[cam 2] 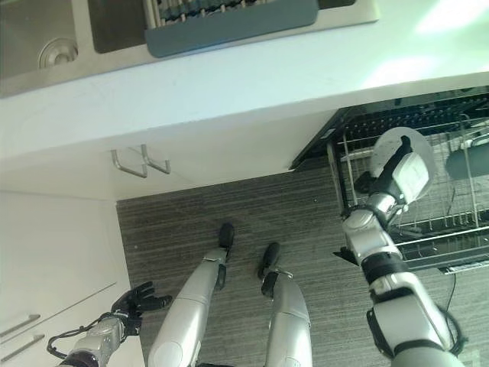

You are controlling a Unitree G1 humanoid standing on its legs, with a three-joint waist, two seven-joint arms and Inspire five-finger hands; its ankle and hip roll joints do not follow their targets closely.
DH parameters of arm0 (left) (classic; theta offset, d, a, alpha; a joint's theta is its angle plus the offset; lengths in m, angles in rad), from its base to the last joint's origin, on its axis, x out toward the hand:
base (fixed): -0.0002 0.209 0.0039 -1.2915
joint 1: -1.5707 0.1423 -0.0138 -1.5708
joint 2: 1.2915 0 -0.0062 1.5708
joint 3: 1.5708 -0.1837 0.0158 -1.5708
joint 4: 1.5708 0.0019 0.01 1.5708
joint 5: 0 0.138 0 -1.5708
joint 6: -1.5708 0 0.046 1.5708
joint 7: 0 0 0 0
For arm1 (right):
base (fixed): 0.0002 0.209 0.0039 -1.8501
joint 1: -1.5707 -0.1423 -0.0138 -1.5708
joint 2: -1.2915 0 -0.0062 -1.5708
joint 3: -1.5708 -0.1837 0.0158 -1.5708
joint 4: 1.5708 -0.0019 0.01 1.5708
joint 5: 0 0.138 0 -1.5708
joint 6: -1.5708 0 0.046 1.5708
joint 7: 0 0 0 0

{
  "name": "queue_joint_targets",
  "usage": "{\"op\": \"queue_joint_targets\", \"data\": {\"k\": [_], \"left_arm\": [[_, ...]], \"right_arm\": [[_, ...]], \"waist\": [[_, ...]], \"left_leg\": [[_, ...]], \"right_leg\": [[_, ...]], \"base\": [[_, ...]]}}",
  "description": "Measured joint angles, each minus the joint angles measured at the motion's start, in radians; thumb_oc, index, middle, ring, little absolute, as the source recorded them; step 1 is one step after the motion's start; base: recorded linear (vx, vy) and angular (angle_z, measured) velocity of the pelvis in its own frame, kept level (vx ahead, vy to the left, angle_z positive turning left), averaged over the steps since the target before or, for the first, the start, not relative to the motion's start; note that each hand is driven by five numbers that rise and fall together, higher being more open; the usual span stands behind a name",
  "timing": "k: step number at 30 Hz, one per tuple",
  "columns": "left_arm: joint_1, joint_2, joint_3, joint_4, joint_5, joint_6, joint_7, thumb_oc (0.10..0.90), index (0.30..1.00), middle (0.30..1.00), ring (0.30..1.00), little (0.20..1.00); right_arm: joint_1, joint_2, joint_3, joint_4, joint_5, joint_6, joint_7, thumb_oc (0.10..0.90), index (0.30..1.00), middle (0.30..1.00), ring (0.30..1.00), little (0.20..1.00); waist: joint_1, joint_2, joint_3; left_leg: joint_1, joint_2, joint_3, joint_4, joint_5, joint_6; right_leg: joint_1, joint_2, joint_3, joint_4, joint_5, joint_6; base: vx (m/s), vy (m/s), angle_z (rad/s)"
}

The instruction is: Place the dishes in the dishwasher.

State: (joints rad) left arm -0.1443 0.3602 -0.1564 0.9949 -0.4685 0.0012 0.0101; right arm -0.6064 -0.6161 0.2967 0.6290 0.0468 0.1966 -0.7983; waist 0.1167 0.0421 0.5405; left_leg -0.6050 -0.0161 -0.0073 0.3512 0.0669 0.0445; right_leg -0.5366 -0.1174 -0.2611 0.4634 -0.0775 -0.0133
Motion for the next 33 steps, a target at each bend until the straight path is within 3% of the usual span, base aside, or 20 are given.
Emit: {"op": "queue_joint_targets", "data": {"k": [6, 10, 14, 17, 19, 22, 23, 26, 29, 31, 33], "left_arm": [[0.058, -0.049, 0.082, 0.018, 0.002, -0.002, 0.001, 0.800, 0.900, 0.900, 0.900, 0.900], [0.092, -0.079, 0.120, 0.027, 0.004, 0.009, 0.000, 0.800, 0.900, 0.900, 0.900, 0.900], [0.099, -0.083, 0.123, 0.056, 0.005, 0.029, 0.000, 0.800, 0.900, 0.900, 0.900, 0.900], [0.132, -0.113, 0.161, 0.069, 0.007, 0.043, 0.001, 0.800, 0.900, 0.900, 0.900, 0.900], [0.150, -0.134, 0.186, 0.133, 0.006, 0.042, 0.011, 0.800, 0.900, 0.900, 0.900, 0.900], [0.238, -0.142, 0.194, 0.163, 0.004, 0.048, 0.028, 0.800, 0.900, 0.900, 0.900, 0.900], [0.239, -0.142, 0.197, 0.172, 0.004, 0.051, 0.030, 0.800, 0.900, 0.900, 0.900, 0.900], [0.214, -0.142, 0.200, 0.183, 0.009, 0.063, 0.036, 0.800, 0.900, 0.900, 0.900, 0.900], [0.222, -0.141, 0.183, 0.157, 0.033, 0.041, 0.020, 0.800, 0.900, 0.900, 0.900, 0.900], [0.213, -0.134, 0.155, 0.125, 0.064, 0.042, 0.019, 0.800, 0.900, 0.900, 0.900, 0.900], [0.199, -0.133, 0.119, 0.112, 0.138, 0.042, 0.003, 0.800, 0.900, 0.900, 0.900, 0.900]], "right_arm": [[0.235, 0.054, -0.045, -0.293, -0.078, 0.051, -0.015, 0.800, 0.900, 0.900, 0.900, 0.900], [0.311, 0.056, -0.090, -0.370, -0.128, 0.082, -0.043, 0.800, 0.900, 0.900, 0.900, 0.900], [0.333, 0.048, -0.133, -0.389, -0.151, 0.064, -0.026, 0.800, 0.900, 0.900, 0.900, 0.900], [0.391, 0.049, -0.135, -0.411, -0.091, -0.002, -0.006, 0.800, 0.900, 0.900, 0.900, 0.900], [0.462, 0.075, -0.190, -0.458, 0.048, -0.145, 0.037, 0.800, 0.900, 0.900, 0.900, 0.900], [0.544, 0.131, -0.240, -0.527, 0.270, -0.380, 0.284, 0.800, 0.900, 0.900, 0.900, 0.900], [0.554, 0.127, -0.243, -0.551, 0.348, -0.422, 0.374, 0.800, 0.900, 0.900, 0.900, 0.900], [0.580, 0.137, -0.247, -0.606, 0.473, -0.453, 0.528, 0.800, 0.900, 0.900, 0.900, 0.900], [0.609, 0.140, -0.245, -0.606, 0.485, -0.465, 0.630, 0.800, 0.900, 0.900, 0.900, 0.900], [0.614, 0.140, -0.261, -0.606, 0.433, -0.495, 0.613, 0.800, 0.900, 0.900, 0.900, 0.900], [0.624, 0.127, -0.301, -0.607, 0.271, -0.520, 0.534, 0.800, 0.900, 0.900, 0.900, 0.900]], "waist": [[-0.048, 0.002, -0.003], [-0.063, 0.005, -0.007], [-0.061, 0.009, -0.017], [-0.062, 0.010, -0.059], [-0.065, -0.007, -0.105], [-0.116, -0.056, -0.221], [-0.133, -0.069, -0.242], [-0.144, -0.078, -0.264], [-0.142, -0.074, -0.365], [-0.146, -0.070, -0.388], [-0.149, -0.064, -0.393]], "left_leg": [[0.124, 0.021, 0.046, -0.044, -0.013, 0.011], [0.160, 0.048, 0.086, -0.061, -0.014, 0.010], [0.193, 0.049, 0.090, -0.077, -0.014, 0.009], [0.246, 0.050, 0.095, -0.099, -0.018, 0.005], [0.300, 0.048, 0.114, -0.099, -0.034, -0.001], [0.340, 0.051, 0.135, -0.095, -0.072, -0.005], [0.353, 0.051, 0.139, -0.092, -0.080, -0.006], [0.434, 0.050, 0.153, -0.101, -0.099, -0.005], [0.451, 0.047, 0.168, -0.102, -0.119, -0.005], [0.453, 0.046, 0.175, -0.099, -0.121, -0.002], [0.453, 0.044, 0.182, -0.097, -0.121, -0.002]], "right_leg": [[0.128, 0.023, 0.033, -0.100, 0.017, 0.013], [0.179, 0.038, 0.034, -0.157, 0.031, 0.021], [0.209, 0.039, 0.035, -0.171, 0.034, 0.026], [0.268, 0.043, 0.034, -0.207, 0.037, 0.026], [0.313, 0.039, 0.048, -0.213, 0.039, 0.026], [0.347, 0.040, 0.068, -0.219, 0.031, 0.029], [0.360, 0.041, 0.074, -0.221, 0.028, 0.029], [0.433, 0.041, 0.086, -0.234, 0.019, 0.036], [0.437, 0.035, 0.100, -0.224, -0.013, 0.041], [0.434, 0.033, 0.108, -0.216, -0.014, 0.042], [0.428, 0.030, 0.116, -0.210, -0.013, 0.044]], "base": [[0.04, 0.044, -0.22], [0.05, -0.002, -0.08], [0.06, -0.028, -0.01], [0.11, -0.007, 0.01], [0.08, 0.070, -0.16], [0.08, 0.081, -0.27], [0.15, 0.102, -0.12], [0.10, 0.042, -0.12], [0.05, 0.020, -0.11], [0.00, 0.034, -0.11], [-0.01, 0.045, -0.10]]}}
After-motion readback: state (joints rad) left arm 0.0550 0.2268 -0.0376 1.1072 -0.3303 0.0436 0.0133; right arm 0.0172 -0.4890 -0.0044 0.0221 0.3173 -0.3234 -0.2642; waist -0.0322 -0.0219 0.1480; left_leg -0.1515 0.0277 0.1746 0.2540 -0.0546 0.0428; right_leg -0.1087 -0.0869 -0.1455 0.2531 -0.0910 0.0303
